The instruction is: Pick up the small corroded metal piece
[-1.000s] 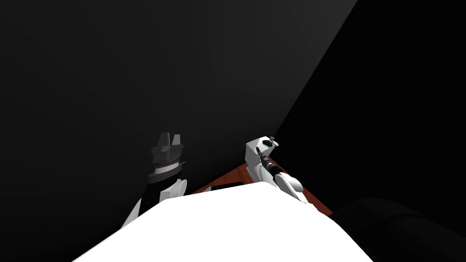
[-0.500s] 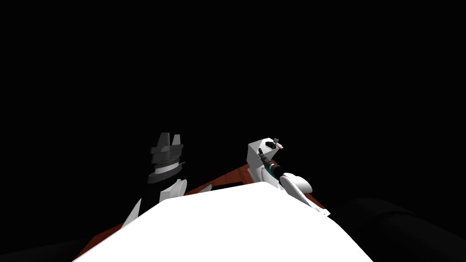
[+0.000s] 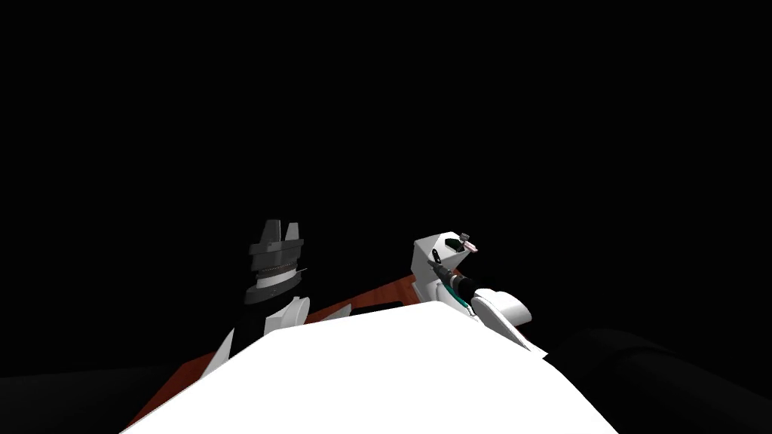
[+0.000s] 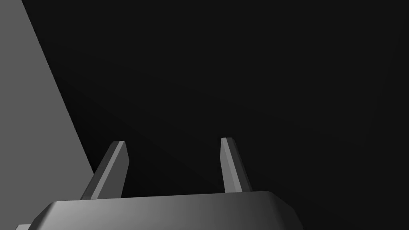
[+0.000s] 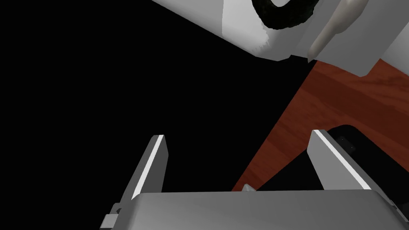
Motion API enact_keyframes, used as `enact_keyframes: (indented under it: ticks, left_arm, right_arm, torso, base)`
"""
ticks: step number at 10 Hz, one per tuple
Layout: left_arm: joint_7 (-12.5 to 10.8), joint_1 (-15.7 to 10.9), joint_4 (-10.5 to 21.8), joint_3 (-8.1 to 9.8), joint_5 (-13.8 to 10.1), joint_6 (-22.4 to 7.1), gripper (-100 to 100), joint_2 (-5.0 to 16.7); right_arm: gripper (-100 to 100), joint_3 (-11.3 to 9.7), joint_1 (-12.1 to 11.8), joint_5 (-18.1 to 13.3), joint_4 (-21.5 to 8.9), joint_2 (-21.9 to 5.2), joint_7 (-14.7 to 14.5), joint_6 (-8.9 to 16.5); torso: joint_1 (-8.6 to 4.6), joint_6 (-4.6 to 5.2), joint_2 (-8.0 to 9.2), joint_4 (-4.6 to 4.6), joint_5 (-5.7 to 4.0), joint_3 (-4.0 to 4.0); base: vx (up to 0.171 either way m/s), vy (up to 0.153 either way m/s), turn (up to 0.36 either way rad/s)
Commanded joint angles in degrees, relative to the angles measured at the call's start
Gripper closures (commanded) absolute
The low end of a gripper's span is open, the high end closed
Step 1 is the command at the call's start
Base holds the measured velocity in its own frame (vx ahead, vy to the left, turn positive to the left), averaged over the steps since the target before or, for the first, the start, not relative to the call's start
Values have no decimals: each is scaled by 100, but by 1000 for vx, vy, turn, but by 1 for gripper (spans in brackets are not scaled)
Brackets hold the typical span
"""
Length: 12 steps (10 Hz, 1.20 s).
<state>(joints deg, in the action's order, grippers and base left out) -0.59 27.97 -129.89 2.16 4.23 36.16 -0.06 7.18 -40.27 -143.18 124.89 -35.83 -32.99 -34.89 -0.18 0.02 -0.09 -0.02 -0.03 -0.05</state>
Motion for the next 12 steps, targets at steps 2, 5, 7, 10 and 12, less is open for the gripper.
enact_keyframes:
  ticks: [2,5,7,10,12]
  left_arm:
    - [0,0,0,0,0,0,0,0]
    - [0,0,0,0,0,0,0,0]
    - [0,1,0,1,0,0,0,0]
    - [0,1,0,1,0,0,0,1]
    - [0,1,0,1,0,0,0,1]
  right_arm:
    - [-100,-34,-112,-107,233,-153,30,-327]
    - [-100,-100,-374,-270,646,-426,124,-806]
    - [-100,-154,-533,-375,891,-586,215,-1101]
    - [-100,-242,-743,-522,1211,-790,376,-1496]
    - [-100,-301,-860,-609,1391,-902,489,-1722]
  torso:
    - [2,1,0,0,0,0]
    - [-6,0,-4,-1,-1,-2]
    - [-18,0,-14,-3,-5,-8]
    - [-20,0,-21,-5,-5,-13]
    - [-18,1,-21,-5,-5,-13]
  base:
    - [21,-32,41]
    - [40,-64,87]
    - [63,-90,74]
    - [77,-94,57]
    - [79,-88,41]
